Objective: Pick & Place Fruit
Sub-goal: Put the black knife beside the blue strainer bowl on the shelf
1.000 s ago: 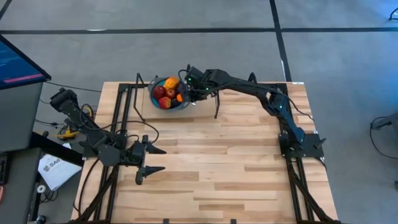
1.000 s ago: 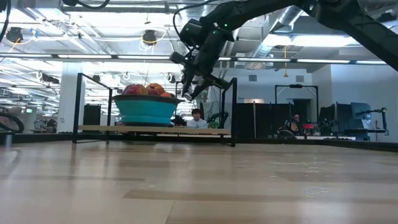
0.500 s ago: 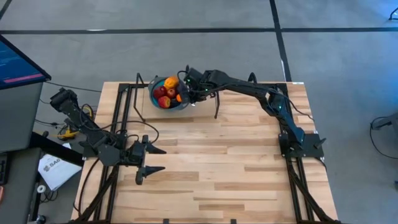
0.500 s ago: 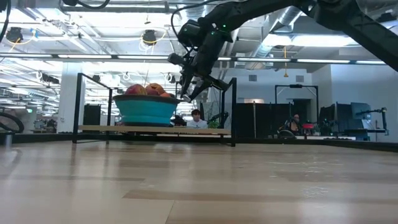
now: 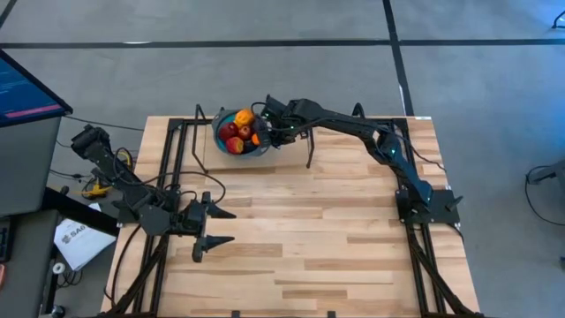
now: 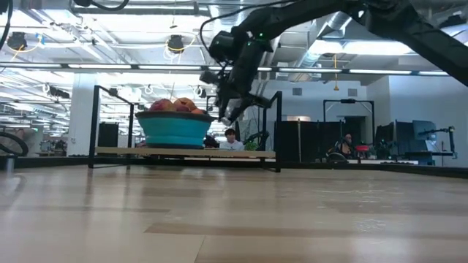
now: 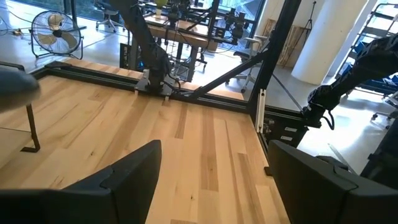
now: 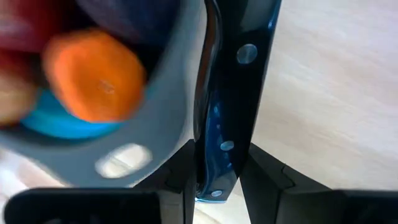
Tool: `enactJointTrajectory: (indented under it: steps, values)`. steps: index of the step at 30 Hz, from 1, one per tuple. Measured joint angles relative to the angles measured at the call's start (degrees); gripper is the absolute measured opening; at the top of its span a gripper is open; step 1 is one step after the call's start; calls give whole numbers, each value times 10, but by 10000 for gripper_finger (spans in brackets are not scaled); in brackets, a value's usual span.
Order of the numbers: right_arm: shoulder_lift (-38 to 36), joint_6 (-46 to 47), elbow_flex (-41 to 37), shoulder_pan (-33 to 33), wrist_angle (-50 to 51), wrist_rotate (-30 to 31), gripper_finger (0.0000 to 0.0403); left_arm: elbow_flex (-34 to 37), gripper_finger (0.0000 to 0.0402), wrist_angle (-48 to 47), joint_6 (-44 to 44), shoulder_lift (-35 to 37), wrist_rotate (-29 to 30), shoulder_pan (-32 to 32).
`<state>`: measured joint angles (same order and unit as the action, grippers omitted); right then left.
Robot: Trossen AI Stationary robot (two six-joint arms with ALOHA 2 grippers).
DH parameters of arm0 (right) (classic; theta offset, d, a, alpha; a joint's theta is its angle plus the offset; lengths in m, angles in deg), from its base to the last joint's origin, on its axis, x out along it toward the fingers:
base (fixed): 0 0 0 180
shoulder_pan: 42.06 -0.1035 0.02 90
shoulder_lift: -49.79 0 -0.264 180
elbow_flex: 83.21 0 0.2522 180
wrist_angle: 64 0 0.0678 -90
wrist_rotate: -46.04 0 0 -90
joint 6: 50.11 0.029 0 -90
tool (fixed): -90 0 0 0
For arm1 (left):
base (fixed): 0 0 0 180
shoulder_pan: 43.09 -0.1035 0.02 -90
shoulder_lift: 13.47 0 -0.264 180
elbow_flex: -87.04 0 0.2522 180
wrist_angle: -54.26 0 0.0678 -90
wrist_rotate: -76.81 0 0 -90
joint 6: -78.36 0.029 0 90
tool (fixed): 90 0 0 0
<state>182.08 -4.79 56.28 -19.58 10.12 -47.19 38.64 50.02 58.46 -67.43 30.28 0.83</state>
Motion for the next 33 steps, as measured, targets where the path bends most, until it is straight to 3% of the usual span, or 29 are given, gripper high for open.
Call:
enactJointTrajectory:
  steps: [13,25,33]
  values:
    - [11,12,0,1,15,0,93,0,289,1,0,0,0,0]
    - [12,26,-12,5,39,-29,93,0,289,7,0,0,0,0]
    - [54,42,-13,-1,53,-64,93,0,289,10,0,0,-1,0]
